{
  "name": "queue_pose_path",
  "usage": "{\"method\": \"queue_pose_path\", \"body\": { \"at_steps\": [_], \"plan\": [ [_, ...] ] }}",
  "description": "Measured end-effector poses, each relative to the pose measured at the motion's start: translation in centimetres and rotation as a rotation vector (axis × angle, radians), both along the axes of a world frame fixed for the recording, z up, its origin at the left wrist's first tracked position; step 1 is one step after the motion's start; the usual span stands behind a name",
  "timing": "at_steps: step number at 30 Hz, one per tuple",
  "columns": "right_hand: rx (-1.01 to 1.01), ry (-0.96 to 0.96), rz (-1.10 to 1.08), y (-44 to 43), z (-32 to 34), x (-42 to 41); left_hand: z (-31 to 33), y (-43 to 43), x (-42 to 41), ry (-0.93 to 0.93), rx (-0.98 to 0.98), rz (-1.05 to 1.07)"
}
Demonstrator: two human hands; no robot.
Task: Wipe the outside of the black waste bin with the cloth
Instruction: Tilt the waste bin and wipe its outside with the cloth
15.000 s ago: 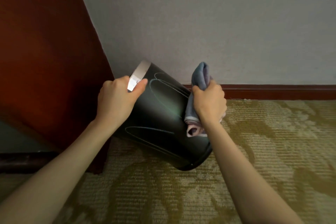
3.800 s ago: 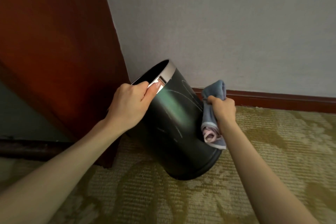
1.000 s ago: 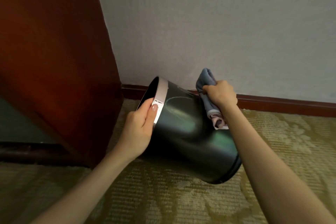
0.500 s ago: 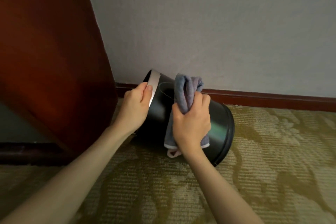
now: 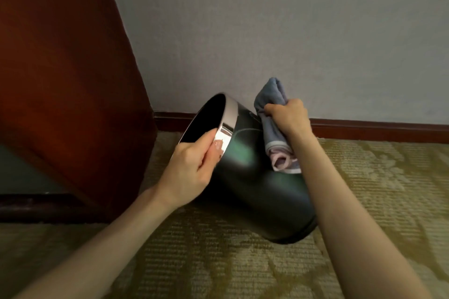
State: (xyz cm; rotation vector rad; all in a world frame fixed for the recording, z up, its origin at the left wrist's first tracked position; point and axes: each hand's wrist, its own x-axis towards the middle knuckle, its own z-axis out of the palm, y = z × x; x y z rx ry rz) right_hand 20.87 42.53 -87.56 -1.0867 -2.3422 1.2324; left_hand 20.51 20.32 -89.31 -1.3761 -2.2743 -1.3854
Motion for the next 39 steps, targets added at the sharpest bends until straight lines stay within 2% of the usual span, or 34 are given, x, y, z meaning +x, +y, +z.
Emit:
{"method": "queue_pose_path", "body": {
  "at_steps": [5,9,18,25,30,35,39],
  "plan": [
    [-0.046,-0.166,0.251,2.8,0.4,-1.2,-0.9,-1.1,1.2,-0.040,0.023,-0.095],
    [-0.032,-0.233,0.304,3.1,0.4,-1.4,-1.0,-1.1,1.8,-0.061,0.016,-0.145],
    [0.012,0.177,0.382,1.3,-0.6,1.0,-1.6,-2.2,3.3,-0.180,0.002,-0.169],
    [-0.021,0.457,0.506,-2.3,0.3,1.5,-1.4,-2.6,1.9,-0.287,0.002,-0.022],
    [0.129,0.584,0.510,-4.0,0.1,2.6,-0.9,-1.1,0.8,-0.351,-0.012,0.053],
    [0.328,0.722,0.419,-5.4,-0.7,4.7,0.1,1.3,0.1,-0.311,-0.017,0.147],
    [0.454,0.785,0.303,-6.5,-1.7,6.3,1.0,3.2,-0.4,-0.272,-0.091,0.146]
  ]
}}
